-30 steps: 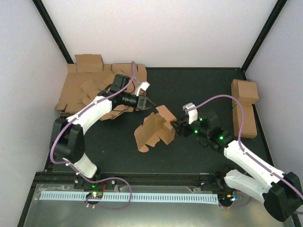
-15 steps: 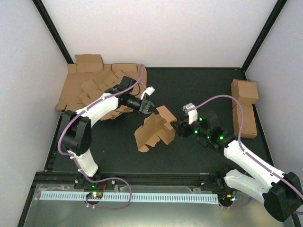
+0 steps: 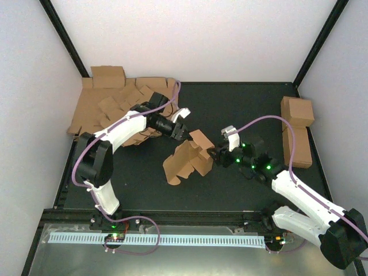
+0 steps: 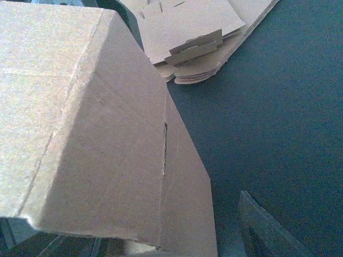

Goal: Fold the paper box

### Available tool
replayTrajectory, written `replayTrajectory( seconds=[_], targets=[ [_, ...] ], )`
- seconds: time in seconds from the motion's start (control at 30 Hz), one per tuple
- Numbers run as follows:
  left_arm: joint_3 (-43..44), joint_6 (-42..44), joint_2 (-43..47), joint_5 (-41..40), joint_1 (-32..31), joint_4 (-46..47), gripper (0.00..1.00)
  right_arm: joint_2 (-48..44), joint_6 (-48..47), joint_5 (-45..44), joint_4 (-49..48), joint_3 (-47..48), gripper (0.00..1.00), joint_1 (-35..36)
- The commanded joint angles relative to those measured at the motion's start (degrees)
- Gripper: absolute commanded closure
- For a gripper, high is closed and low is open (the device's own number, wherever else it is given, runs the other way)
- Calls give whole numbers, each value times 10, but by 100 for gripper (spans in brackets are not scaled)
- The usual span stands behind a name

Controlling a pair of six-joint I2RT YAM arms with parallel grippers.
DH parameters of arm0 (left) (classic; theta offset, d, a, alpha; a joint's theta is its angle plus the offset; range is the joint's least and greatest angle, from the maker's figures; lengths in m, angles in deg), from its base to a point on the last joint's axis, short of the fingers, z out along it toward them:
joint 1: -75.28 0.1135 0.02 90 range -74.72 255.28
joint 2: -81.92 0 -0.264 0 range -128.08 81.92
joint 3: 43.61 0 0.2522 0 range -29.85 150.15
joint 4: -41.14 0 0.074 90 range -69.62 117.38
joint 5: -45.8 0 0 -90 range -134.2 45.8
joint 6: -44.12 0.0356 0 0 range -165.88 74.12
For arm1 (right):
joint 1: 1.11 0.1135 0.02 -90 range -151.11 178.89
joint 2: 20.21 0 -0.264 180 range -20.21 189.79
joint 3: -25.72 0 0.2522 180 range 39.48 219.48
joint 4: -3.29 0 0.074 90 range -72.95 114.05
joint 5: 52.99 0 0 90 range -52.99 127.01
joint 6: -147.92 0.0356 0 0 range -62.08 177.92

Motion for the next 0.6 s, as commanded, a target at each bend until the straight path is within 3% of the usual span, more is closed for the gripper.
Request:
replayTrajectory(
  seconds=[0.0, 0.57],
  targets=[
    [20, 21, -11, -43, -7, -31, 60, -1, -7, 5, 4, 19, 33, 2],
    [22, -9, 14, -46, -10, -1, 58, -71, -15, 23, 7, 23, 29, 2]
  ],
)
